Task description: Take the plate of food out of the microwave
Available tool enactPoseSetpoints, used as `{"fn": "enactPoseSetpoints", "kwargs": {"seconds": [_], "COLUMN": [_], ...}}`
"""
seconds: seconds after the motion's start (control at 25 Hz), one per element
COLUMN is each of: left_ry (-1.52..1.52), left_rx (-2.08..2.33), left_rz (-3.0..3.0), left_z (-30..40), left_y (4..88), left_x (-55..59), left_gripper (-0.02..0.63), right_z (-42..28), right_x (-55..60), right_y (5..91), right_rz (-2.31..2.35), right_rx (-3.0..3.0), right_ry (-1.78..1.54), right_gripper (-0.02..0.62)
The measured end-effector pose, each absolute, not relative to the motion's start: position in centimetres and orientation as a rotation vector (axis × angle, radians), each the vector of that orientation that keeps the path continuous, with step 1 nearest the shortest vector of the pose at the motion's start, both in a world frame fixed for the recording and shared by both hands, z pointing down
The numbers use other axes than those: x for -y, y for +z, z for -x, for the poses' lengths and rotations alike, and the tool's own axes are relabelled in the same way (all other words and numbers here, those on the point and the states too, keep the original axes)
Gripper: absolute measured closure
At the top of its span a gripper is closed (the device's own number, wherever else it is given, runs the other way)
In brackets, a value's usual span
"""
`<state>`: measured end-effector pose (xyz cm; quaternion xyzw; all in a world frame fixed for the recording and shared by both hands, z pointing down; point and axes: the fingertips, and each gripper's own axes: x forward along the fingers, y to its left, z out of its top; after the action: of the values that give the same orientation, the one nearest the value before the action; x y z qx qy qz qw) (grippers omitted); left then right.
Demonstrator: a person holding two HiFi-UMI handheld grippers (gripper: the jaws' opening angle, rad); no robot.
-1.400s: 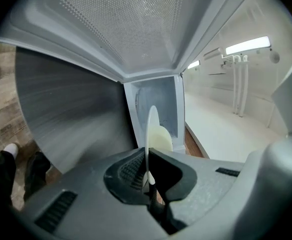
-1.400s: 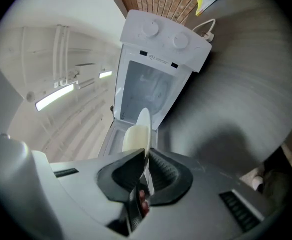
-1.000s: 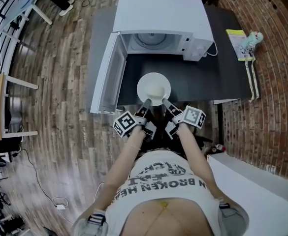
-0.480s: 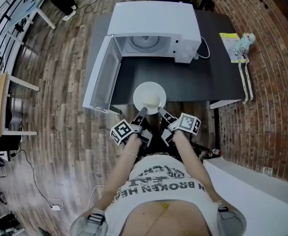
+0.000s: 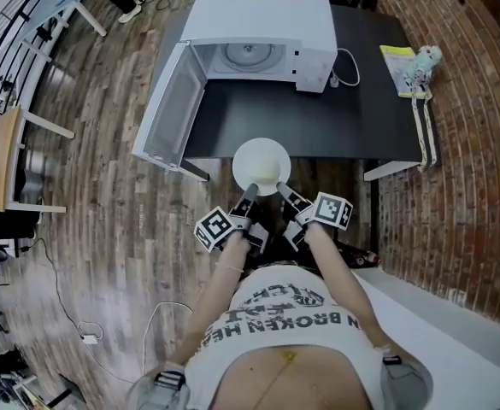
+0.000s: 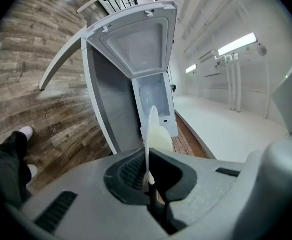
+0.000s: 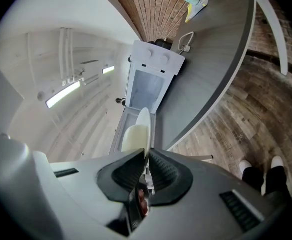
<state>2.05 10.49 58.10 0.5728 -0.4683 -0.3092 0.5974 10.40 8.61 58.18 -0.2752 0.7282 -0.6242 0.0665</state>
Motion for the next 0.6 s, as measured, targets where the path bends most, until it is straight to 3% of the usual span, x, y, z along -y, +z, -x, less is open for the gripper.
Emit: {"fn": "enactPoseSetpoints", "kwargs": {"seconds": [0.6], "left_ry": [-0.75], "left_rx": [1.14], "left_rz": [-1.328], "left_z": [-4.5], "left_y": [57.8], "left_x": [-13.5], "left_gripper": [0.595], "right_z": [-12.8], "right_x": [-11.1], "right_y": [58.1], "right_rz": [0.747], "right_rx": [-2.218], "right_ry": [-1.905], "right_gripper": [0.568]}}
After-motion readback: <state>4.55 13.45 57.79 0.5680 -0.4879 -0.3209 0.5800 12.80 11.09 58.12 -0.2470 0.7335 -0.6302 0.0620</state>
